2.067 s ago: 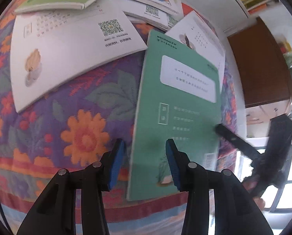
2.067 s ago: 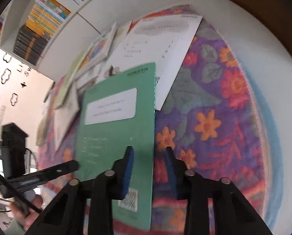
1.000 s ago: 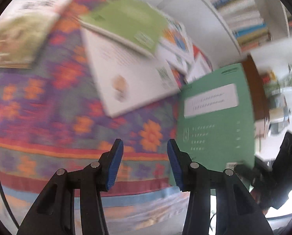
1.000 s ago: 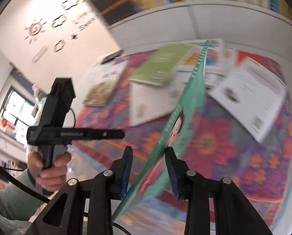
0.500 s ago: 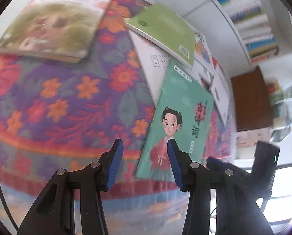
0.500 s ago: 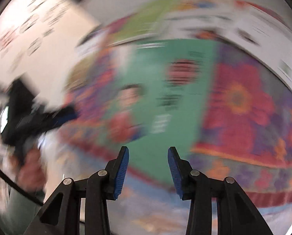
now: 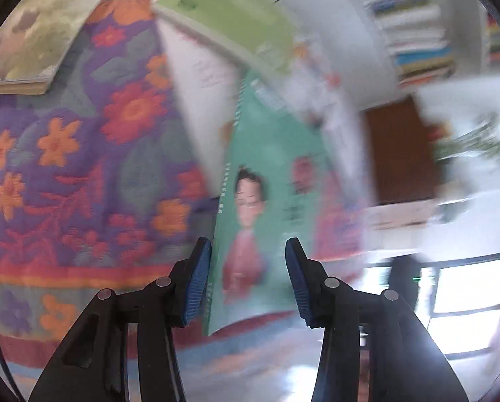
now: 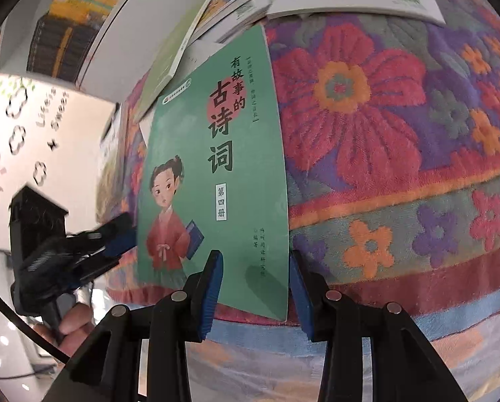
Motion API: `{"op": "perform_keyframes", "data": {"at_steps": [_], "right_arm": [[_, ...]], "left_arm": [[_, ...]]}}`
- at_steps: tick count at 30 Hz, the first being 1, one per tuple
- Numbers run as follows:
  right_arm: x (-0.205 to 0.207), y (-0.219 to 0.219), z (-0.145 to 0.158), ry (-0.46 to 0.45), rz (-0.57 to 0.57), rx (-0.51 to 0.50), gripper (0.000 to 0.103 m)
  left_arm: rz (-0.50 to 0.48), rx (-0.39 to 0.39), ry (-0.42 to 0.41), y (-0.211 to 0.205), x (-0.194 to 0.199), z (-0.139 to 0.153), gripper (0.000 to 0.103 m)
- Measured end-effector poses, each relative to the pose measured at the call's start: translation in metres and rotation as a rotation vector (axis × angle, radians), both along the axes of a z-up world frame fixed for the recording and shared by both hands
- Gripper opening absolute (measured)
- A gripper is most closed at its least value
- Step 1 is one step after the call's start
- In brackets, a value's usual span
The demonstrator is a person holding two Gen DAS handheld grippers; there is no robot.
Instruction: Organize books
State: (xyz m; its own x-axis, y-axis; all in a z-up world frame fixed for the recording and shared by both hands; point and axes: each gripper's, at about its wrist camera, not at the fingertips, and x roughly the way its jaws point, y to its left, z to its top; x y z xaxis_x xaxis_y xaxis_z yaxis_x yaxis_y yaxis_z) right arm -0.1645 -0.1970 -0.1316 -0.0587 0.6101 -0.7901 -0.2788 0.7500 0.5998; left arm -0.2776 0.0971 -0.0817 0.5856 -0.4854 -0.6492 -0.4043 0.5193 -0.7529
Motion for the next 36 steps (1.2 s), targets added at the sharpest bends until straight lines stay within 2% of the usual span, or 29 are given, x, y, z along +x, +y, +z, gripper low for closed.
{"op": "perform_keyframes", "data": {"at_steps": [2, 4, 7, 9, 11, 12, 13, 16, 17, 19, 21, 23, 26, 30, 32, 34, 36], "right_arm": [[0.002, -0.011, -0.006, 0.033, -0.04, 0.045, 0.04], [0.004, -0.019, -0.01, 0.061, -0.083, 0.083, 0.039], [0.0, -0.023, -0.011, 0.063, -0.109, 0.104, 0.039], [-0.002, -0.026, -0.013, 0.066, -0.13, 0.113, 0.04], [-0.005, -0.031, -0.013, 0.075, -0.151, 0.115, 0.04], [-0.005, -0.035, -0.013, 0.077, -0.153, 0.112, 0.04], [-0.005, -0.033, -0.012, 0.077, -0.148, 0.108, 0.04], [-0.005, -0.03, -0.012, 0.086, -0.135, 0.106, 0.041], [-0.004, -0.031, -0.013, 0.096, -0.138, 0.118, 0.043], [-0.003, -0.034, -0.015, 0.132, -0.144, 0.136, 0.044], [-0.002, -0.04, -0.017, 0.185, -0.134, 0.154, 0.046], [-0.004, -0.049, -0.019, 0.233, -0.128, 0.186, 0.046], [-0.008, -0.07, -0.032, 0.325, -0.2, 0.322, 0.048], [-0.005, -0.08, -0.06, 0.448, -0.25, 0.444, 0.048], [-0.001, -0.077, -0.06, 0.453, -0.256, 0.498, 0.048], [0.007, -0.071, -0.053, 0.42, -0.245, 0.501, 0.046], [0.016, -0.064, -0.042, 0.341, -0.215, 0.449, 0.034]], "left_arm": [[-0.019, -0.04, -0.056, 0.002, 0.001, 0.01, 0.042], [-0.028, -0.038, -0.079, -0.001, 0.001, 0.012, 0.042], [-0.012, -0.033, -0.044, -0.008, 0.002, -0.005, 0.042], [-0.018, -0.083, -0.034, -0.011, 0.004, -0.015, 0.041], [-0.037, -0.11, -0.027, -0.019, 0.01, -0.019, 0.033], [-0.041, -0.104, -0.023, -0.02, 0.012, -0.019, 0.03], [-0.044, -0.093, -0.014, -0.023, 0.013, -0.017, 0.024], [-0.027, -0.084, 0.053, -0.026, 0.018, -0.026, 0.01], [-0.013, -0.091, 0.065, -0.026, 0.018, -0.029, 0.009], [0.022, -0.157, 0.069, -0.021, 0.014, -0.033, 0.009], [0.047, -0.244, 0.043, -0.016, 0.011, -0.033, 0.009], [0.063, -0.3, 0.025, -0.013, 0.011, -0.031, 0.009], [0.066, -0.33, 0.021, -0.013, 0.013, -0.028, 0.009], [0.086, -0.417, 0.031, -0.014, 0.013, -0.029, 0.009], [0.079, -0.416, 0.038, -0.018, 0.015, -0.026, 0.009], [0.081, -0.4, 0.054, -0.021, 0.019, -0.024, 0.009], [0.074, -0.335, 0.08, -0.021, 0.023, -0.02, 0.009]]}}
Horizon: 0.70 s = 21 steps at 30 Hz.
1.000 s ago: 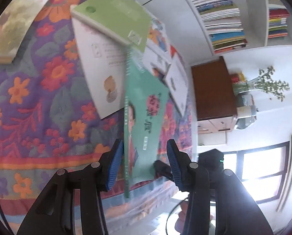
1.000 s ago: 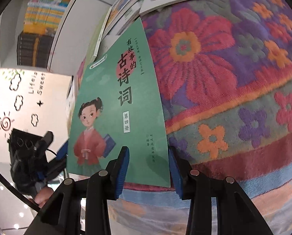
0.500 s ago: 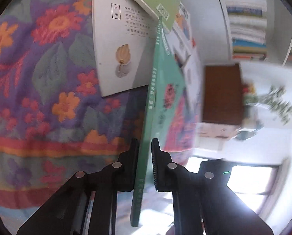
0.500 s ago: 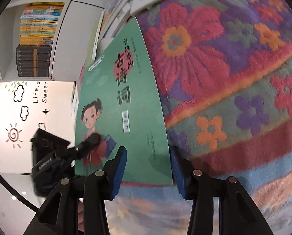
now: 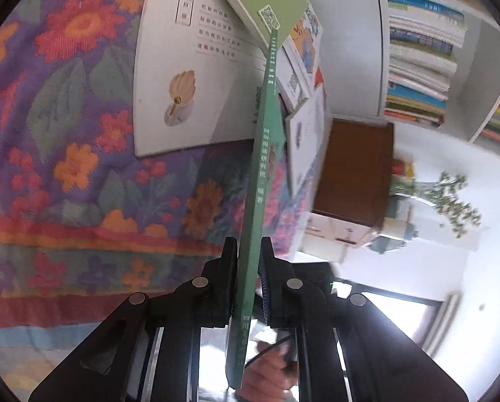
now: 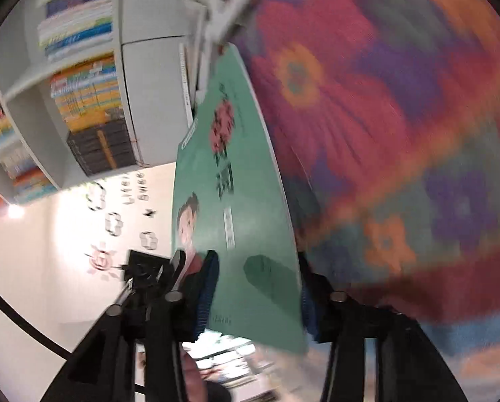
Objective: Organize books
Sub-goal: 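Lift the teal book upright and carry it toward the stack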
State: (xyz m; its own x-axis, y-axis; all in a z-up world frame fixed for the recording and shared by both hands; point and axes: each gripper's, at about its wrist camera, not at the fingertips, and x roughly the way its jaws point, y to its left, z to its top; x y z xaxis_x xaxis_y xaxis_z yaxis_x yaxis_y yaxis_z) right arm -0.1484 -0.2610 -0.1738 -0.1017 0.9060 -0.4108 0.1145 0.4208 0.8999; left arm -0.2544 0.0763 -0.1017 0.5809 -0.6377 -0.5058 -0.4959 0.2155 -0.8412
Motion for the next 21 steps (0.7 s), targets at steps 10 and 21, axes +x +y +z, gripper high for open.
{"op": "perform_keyframes", "data": {"at_steps": [10, 21], "right_arm": [[-0.014, 0.038, 0.079, -0.531, 0.2, -0.36, 0.022], [-0.076, 0.071, 0.116, -0.9, 0.423, -0.538, 0.022]], "left_arm": [[-0.173, 0.367, 0.126, -0.031, 0.023, 0.019, 0.02], [-0.363, 0.764, 0.029, -0.07, 0.006, 0.06, 0.022]]}}
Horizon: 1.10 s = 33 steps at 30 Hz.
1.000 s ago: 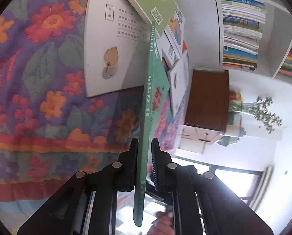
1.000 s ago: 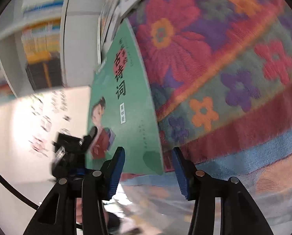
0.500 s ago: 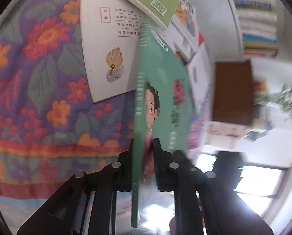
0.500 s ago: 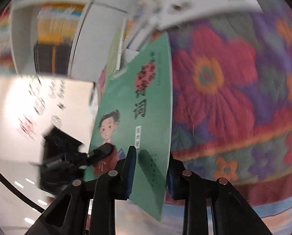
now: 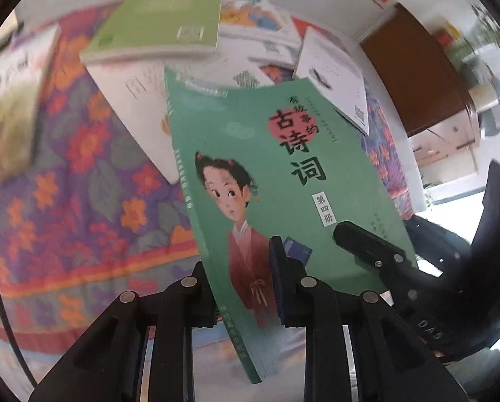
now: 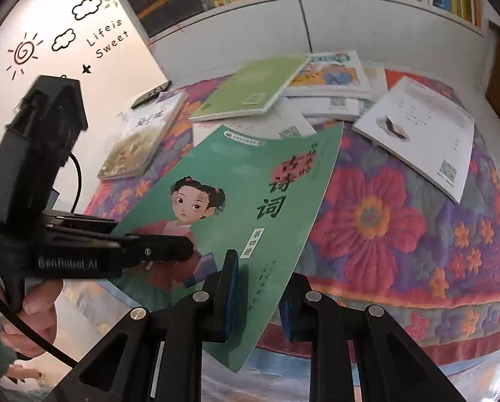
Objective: Organize books
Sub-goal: 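Lift the teal book upright and carry it toward the stack, then lower the teal book onto the stack and open both grippers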
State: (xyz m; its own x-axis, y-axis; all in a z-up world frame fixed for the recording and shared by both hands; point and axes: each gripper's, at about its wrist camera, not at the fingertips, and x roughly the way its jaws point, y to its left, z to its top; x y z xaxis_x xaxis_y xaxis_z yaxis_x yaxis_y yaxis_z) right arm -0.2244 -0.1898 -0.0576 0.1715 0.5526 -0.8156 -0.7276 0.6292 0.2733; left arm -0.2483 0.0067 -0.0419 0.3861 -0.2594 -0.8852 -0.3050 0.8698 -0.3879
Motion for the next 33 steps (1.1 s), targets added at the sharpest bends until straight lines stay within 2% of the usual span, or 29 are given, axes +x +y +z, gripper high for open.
{"op": "perform_keyframes", "data": {"at_steps": [3, 8, 12, 15, 19, 25, 33], "right_arm": [[-0.009, 0.01, 0.011, -0.029, 0.0, -0.001, 0.022], [-0.034, 0.04, 0.045, -0.112, -0.014, 0.022, 0.022], [-0.049, 0.081, 0.068, -0.157, 0.006, 0.058, 0.022], [-0.053, 0.124, 0.073, -0.165, 0.033, 0.082, 0.022], [-0.054, 0.184, 0.068, -0.151, 0.076, 0.115, 0.022], [-0.029, 0.247, 0.047, 0.025, 0.049, 0.177, 0.022], [-0.011, 0.31, 0.022, 0.044, 0.065, 0.091, 0.023]], "left_arm": [[0.008, -0.009, -0.044, 0.013, -0.009, 0.011, 0.022], [-0.015, 0.035, -0.126, 0.037, -0.028, 0.036, 0.022], [0.046, 0.028, -0.189, 0.086, -0.054, 0.054, 0.023], [0.095, 0.042, -0.207, 0.129, -0.068, 0.057, 0.023], [0.165, 0.09, -0.213, 0.177, -0.084, 0.058, 0.023], [0.244, 0.053, -0.221, 0.24, -0.091, 0.041, 0.024], [0.266, 0.058, -0.18, 0.283, -0.071, 0.007, 0.024]]}}
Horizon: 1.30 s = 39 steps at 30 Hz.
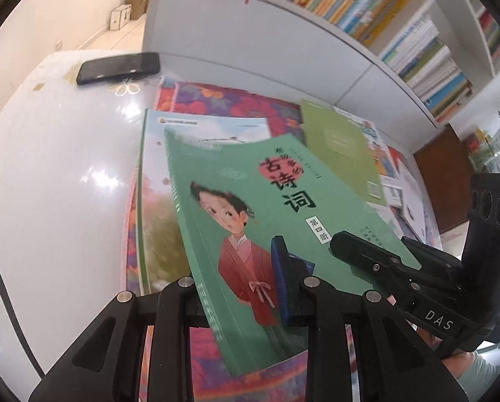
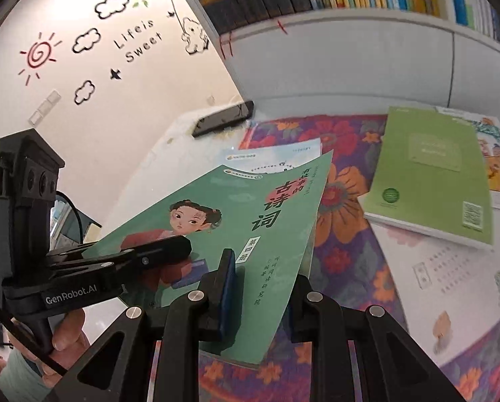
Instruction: Organize books
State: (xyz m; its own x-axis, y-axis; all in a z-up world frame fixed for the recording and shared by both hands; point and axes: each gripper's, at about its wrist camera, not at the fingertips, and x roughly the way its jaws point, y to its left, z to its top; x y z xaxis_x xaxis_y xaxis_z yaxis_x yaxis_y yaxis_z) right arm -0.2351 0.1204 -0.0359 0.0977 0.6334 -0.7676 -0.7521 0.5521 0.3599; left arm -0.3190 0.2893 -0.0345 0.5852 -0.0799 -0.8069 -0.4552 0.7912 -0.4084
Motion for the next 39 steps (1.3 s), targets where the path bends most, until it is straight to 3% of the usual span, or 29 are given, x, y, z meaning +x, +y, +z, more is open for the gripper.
{"op": "perform_keyframes", "data": {"at_steps": [11, 19, 22, 28, 35, 39], "right_arm": [[0.024, 0.029, -0.039, 0.063, -0.01, -0.065, 0.024], [0.025, 0.037, -0.065, 0.083, -0.02, -0.13, 0.027], [0.024, 0.036, -0.066, 0.108, -0.03, -0.106, 0.032], [0.008, 0.047, -0.066, 0.062, 0.002, -0.137, 0.033], [0.009, -0.001, -0.06, 0.127, -0.045, -0.158, 0.037], [0.036, -0.079, -0.052, 0.225, -0.255, -0.093, 0.037]], "left_arm": [[0.045, -0.12, 0.055, 0.028, 0.003, -0.045, 0.027], [0.12, -0.124, 0.083, 0.044, -0.014, -0.055, 0.025], [0.146, -0.106, 0.09, 0.049, -0.023, -0.052, 0.025], [0.135, -0.074, 0.096, 0.044, -0.021, -0.044, 0.025], [0.033, -0.038, 0.056, 0.011, 0.009, -0.021, 0.025], [-0.101, -0.035, 0.034, -0.024, 0.059, -0.012, 0.025]]}}
